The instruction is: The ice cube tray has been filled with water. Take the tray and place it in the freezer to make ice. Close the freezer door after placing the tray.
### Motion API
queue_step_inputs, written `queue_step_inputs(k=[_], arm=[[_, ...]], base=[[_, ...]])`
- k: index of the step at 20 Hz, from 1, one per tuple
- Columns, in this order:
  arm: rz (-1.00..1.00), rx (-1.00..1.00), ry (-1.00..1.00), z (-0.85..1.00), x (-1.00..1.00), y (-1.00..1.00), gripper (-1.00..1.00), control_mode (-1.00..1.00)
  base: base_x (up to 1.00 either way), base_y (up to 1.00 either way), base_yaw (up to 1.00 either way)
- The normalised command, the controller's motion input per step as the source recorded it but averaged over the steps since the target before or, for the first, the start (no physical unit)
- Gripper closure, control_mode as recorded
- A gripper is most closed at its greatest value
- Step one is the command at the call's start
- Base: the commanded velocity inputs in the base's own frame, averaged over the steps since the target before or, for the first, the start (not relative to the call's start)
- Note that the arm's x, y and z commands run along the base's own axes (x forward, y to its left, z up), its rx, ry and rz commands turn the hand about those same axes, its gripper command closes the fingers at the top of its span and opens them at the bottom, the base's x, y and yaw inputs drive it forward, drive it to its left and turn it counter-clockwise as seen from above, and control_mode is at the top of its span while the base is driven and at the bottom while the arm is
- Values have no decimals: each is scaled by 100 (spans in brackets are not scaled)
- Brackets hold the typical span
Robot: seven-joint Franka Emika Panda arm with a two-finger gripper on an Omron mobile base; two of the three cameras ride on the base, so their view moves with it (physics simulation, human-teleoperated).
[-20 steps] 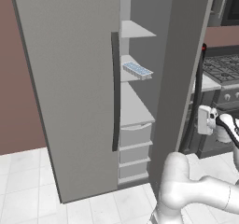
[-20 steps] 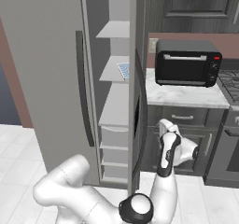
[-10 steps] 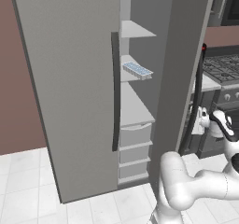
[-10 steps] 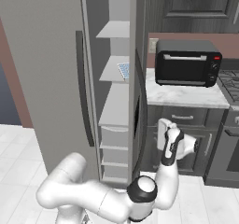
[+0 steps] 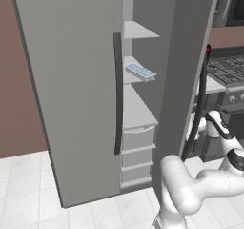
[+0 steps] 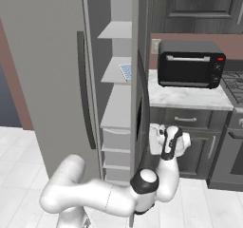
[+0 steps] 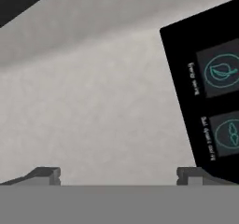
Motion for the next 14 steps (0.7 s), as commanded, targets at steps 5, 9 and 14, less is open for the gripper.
queue_step_inputs(k=[5,9,14], arm=[[40,0,-10,-51,-6,100,-100,-100],[38,0,-17,-46,-24,100,-100,-100],[37,0,-23,-35,-31,100,-100,-100]], base=[[0,0,0],[0,0,0],[0,0,0]])
